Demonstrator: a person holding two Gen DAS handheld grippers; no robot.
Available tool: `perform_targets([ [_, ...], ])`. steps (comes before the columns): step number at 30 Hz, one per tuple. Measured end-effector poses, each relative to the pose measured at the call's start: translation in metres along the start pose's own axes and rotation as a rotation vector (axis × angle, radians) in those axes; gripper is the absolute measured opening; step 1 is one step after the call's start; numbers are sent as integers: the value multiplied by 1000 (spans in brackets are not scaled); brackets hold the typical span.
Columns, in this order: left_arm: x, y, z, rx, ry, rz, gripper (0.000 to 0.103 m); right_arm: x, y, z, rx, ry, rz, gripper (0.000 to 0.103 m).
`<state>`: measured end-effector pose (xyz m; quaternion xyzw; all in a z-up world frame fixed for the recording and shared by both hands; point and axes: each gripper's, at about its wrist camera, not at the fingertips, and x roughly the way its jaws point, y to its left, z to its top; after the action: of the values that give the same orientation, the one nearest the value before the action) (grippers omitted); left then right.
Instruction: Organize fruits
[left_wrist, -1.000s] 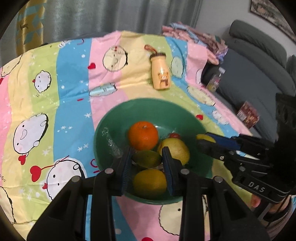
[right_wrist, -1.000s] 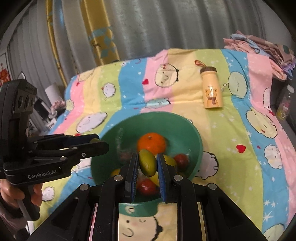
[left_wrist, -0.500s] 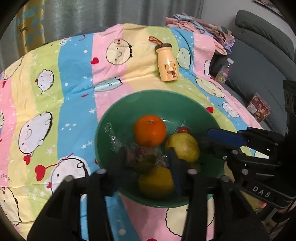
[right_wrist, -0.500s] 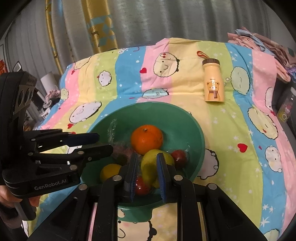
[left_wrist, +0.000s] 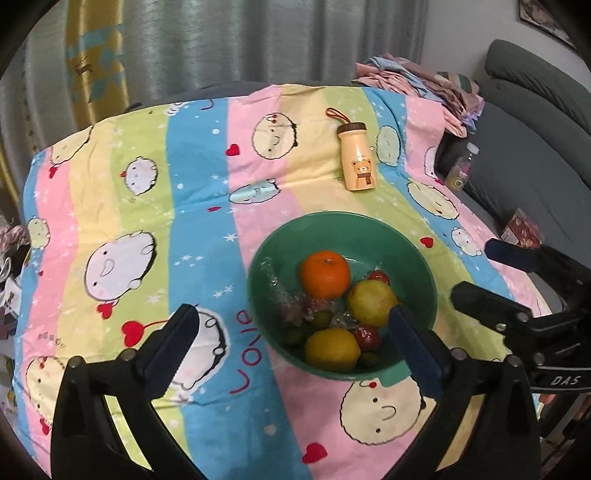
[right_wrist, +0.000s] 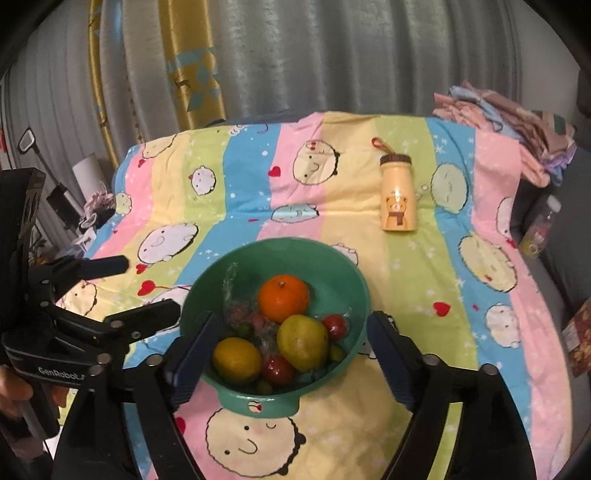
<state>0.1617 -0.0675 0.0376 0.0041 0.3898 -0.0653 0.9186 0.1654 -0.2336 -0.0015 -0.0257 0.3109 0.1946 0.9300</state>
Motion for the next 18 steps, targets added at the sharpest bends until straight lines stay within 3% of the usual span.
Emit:
perform_targets([
  [4, -12, 2, 3, -16, 18, 53, 103, -14, 3, 7, 0, 18, 3, 90],
  [9, -25, 8, 7, -68, 42, 10, 103, -32, 10, 12, -32, 22, 4, 90],
  [13, -35, 5, 10, -67, 42, 62, 103, -44, 17, 16, -62, 9, -8, 90],
  [18, -43, 3, 13, -61, 35, 74, 103, -52, 21, 18, -72, 0, -8, 90],
])
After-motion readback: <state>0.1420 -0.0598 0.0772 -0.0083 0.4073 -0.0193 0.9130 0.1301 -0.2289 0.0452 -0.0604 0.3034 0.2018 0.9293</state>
